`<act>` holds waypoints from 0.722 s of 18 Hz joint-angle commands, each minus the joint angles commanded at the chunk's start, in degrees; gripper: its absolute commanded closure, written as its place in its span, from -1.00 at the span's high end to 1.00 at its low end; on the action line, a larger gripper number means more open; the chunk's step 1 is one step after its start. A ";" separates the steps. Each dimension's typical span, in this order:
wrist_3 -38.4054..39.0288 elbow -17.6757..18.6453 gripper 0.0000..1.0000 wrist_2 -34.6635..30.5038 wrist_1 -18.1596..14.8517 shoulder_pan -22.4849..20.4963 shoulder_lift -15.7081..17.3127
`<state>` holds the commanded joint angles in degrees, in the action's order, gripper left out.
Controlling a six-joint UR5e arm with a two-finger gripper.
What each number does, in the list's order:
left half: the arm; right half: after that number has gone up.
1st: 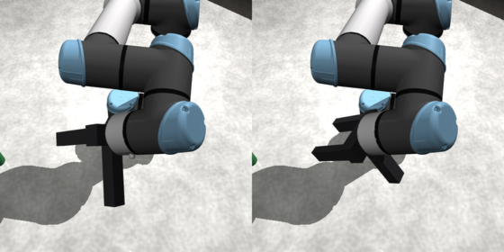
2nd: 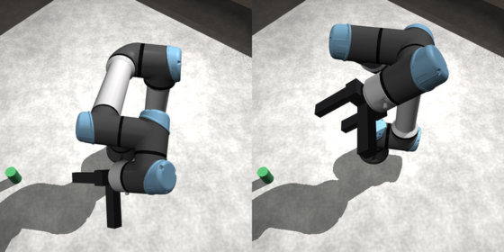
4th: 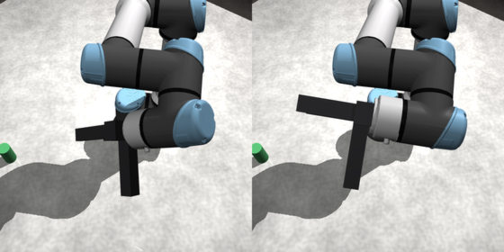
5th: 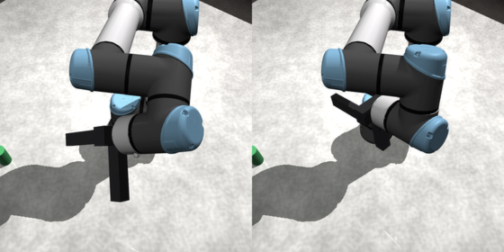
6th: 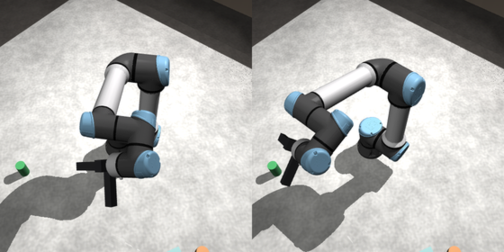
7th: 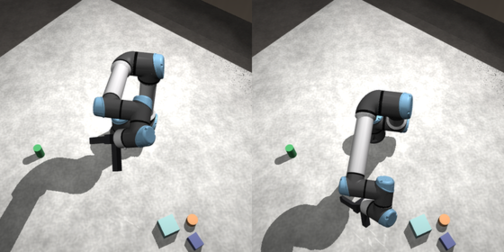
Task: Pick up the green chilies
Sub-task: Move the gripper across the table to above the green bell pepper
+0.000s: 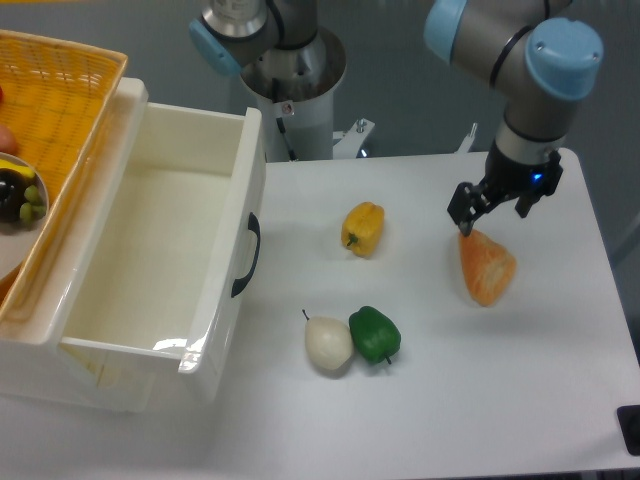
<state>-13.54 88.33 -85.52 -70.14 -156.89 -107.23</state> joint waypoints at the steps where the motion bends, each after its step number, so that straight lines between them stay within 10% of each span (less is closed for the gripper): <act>1: 0.88 0.00 1.00 0.09 0.09 0.17 0.09; 13: 5.72 3.33 1.00 0.00 1.76 2.46 -0.44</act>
<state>-7.82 91.66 -85.52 -68.38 -154.42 -107.67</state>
